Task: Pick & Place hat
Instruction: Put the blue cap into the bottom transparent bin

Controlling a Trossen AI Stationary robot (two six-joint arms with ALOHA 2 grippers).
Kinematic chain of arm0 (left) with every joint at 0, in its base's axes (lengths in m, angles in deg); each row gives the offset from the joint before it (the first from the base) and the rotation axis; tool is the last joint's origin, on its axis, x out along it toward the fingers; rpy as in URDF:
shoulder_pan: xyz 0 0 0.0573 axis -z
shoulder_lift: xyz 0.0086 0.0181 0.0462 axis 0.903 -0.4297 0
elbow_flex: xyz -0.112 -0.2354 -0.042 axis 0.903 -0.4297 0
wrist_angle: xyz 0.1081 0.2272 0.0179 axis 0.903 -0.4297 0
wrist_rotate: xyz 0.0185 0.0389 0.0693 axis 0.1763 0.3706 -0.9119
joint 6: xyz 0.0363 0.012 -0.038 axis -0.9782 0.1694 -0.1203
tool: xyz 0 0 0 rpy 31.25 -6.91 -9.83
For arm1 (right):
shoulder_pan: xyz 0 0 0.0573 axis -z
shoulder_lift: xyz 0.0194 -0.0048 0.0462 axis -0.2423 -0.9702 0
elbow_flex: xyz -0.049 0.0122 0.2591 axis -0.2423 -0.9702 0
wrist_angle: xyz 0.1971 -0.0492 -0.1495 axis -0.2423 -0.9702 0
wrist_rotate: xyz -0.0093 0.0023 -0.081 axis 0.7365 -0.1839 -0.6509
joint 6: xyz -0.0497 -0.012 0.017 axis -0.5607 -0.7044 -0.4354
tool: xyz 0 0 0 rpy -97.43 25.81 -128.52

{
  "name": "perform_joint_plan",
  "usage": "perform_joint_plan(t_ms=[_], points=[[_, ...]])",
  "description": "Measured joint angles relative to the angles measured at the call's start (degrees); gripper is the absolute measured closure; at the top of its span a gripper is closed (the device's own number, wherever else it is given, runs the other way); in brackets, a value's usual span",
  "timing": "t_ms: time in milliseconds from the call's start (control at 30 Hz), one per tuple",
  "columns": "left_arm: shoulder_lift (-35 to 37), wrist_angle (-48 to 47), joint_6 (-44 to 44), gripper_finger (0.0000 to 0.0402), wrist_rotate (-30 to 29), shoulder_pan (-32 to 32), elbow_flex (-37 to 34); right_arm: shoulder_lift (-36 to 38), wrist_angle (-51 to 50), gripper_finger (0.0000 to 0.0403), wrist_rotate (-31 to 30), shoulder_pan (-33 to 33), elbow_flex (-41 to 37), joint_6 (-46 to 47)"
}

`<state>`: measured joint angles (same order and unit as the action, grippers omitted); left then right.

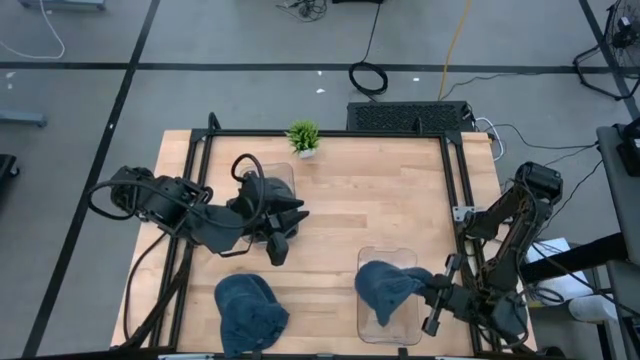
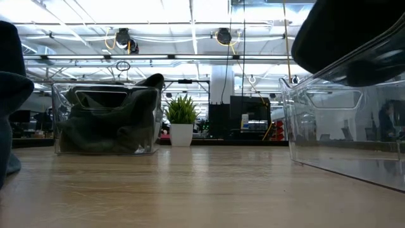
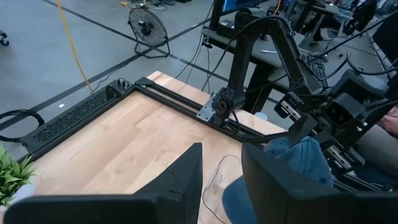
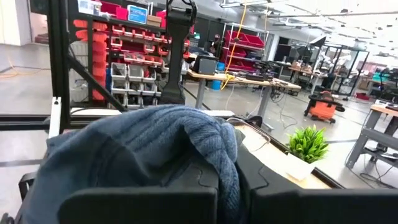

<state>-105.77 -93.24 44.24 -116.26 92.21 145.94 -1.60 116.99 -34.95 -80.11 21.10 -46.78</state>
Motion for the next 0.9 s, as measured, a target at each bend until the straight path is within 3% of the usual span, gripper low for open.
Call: perform_joint_plan(t_ms=[300, 600, 900], points=[[0.0, -0.02, 0.0, 0.0282, 0.0, 0.0, 0.02, 0.05, -0.9, 0.0403, 0.02, -0.2, -5.7, -1.46], [0.0, -0.04, 0.0, 0.0282, 0.0, 0.0, 0.0, 0.52, -0.75, 0.0403, -0.02, -0.29, -10.28, -8.55], [0.0, -0.04, -0.02, 0.0282, 0.0, 0.0, 0.0, 0.52, 7.56, 0.0403, -0.02, -0.94, -10.49, -22.65]])
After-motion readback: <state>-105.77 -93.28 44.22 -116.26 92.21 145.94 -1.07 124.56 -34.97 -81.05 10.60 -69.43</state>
